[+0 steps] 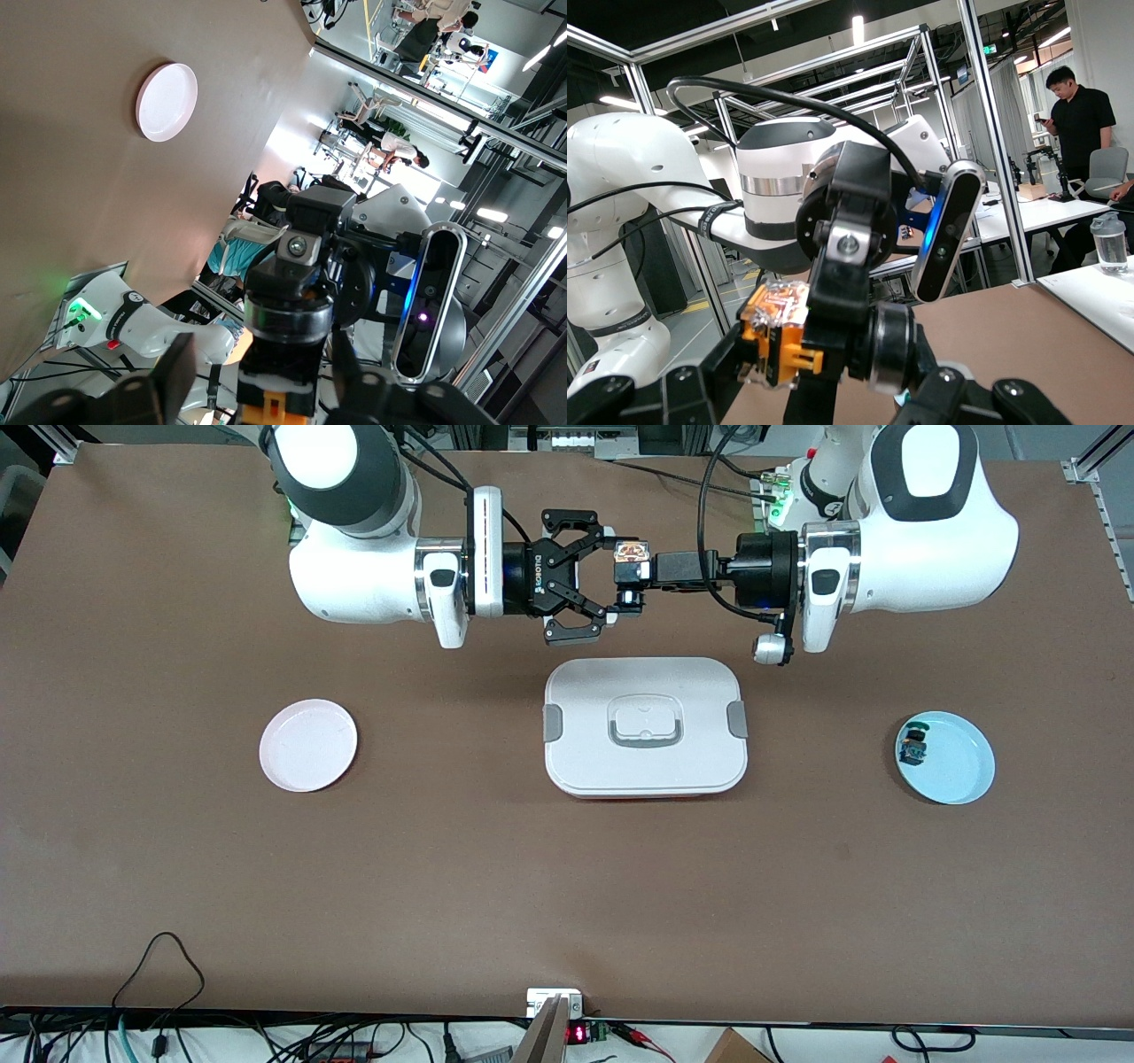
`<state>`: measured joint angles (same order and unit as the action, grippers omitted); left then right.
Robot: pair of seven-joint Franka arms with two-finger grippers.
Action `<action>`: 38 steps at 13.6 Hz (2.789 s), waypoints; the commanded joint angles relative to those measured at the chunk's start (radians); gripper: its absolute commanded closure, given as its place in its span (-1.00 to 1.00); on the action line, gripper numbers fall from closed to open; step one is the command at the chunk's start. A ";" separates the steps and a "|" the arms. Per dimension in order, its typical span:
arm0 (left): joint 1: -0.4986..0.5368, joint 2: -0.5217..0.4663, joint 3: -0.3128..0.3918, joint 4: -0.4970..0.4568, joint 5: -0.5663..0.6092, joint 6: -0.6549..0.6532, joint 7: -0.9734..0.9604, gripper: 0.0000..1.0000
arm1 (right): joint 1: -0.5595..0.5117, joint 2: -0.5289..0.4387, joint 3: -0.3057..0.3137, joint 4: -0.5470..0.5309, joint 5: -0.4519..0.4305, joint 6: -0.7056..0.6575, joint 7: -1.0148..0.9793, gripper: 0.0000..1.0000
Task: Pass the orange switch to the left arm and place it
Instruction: 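Grasp the switch with the left gripper while the right gripper opens, then carry the switch to the blue plate with the left gripper while the right gripper withdraws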
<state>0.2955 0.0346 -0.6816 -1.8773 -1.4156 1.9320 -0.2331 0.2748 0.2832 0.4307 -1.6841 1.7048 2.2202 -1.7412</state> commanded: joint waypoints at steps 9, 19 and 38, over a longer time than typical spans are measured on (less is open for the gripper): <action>0.077 -0.033 0.002 0.007 -0.029 -0.096 -0.071 1.00 | 0.006 -0.007 -0.003 -0.011 0.026 0.007 -0.011 -0.10; 0.299 -0.018 0.005 0.009 0.244 -0.312 -0.071 1.00 | -0.018 -0.019 -0.021 -0.042 0.026 -0.010 -0.009 -1.00; 0.518 0.444 0.004 0.018 1.991 -0.016 0.089 1.00 | -0.138 -0.024 -0.438 -0.049 -0.487 -0.628 0.454 -1.00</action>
<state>0.8209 0.4536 -0.6710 -1.8843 0.5143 1.8878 -0.1154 0.1389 0.2766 -0.0120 -1.7334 1.2589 1.6048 -1.3842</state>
